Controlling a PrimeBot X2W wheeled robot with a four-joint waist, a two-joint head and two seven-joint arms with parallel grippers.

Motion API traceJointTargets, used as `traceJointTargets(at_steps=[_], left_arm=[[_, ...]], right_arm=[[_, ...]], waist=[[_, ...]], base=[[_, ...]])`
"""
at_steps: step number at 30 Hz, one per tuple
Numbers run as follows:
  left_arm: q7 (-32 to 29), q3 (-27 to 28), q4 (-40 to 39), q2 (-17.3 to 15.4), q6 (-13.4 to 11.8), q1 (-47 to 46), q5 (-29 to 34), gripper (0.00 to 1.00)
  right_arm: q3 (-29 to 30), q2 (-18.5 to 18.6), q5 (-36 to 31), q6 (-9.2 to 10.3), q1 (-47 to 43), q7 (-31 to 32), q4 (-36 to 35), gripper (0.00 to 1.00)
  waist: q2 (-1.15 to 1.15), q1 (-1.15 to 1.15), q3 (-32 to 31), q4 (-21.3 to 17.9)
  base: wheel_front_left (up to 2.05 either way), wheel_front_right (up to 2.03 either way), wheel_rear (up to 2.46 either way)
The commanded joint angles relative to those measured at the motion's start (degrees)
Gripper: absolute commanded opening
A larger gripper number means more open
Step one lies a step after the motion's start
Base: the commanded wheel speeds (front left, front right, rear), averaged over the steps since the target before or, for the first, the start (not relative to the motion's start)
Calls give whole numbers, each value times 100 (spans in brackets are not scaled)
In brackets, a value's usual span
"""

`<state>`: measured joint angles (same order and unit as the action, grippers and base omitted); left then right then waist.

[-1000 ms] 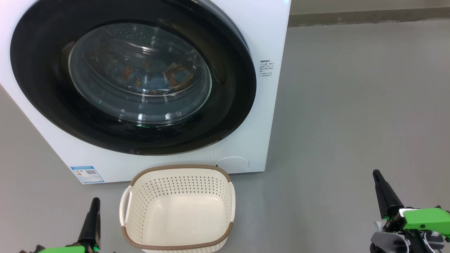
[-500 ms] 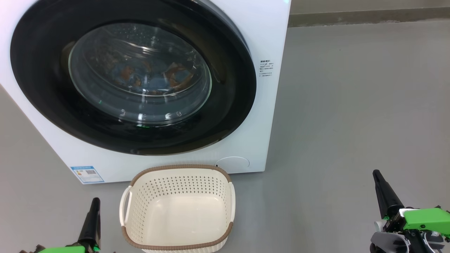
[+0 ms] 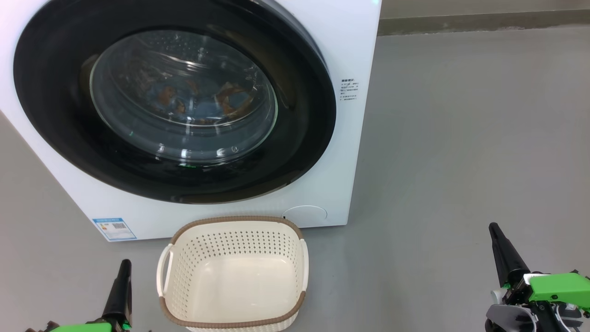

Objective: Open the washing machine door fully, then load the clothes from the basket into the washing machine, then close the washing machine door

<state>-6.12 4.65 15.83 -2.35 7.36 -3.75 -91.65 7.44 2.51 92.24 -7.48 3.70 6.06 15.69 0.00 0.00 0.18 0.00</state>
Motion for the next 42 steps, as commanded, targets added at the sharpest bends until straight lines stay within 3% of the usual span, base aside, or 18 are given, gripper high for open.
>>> traceJointTargets(at_steps=[1, 42], left_arm=[[-37, 188, -179, -53, 13, -243, -51, 0], [-36, 187, -180, -53, 13, -243, -51, 0]], right_arm=[[-105, 50, 3, -1, 247, 33, -168, 0], [-96, 43, -5, -1, 248, 40, -167, 0]], waist=[[0, 0, 0, 0], [0, 0, 0, 0]], base=[[0, 0, 0], [0, 0, 0]])
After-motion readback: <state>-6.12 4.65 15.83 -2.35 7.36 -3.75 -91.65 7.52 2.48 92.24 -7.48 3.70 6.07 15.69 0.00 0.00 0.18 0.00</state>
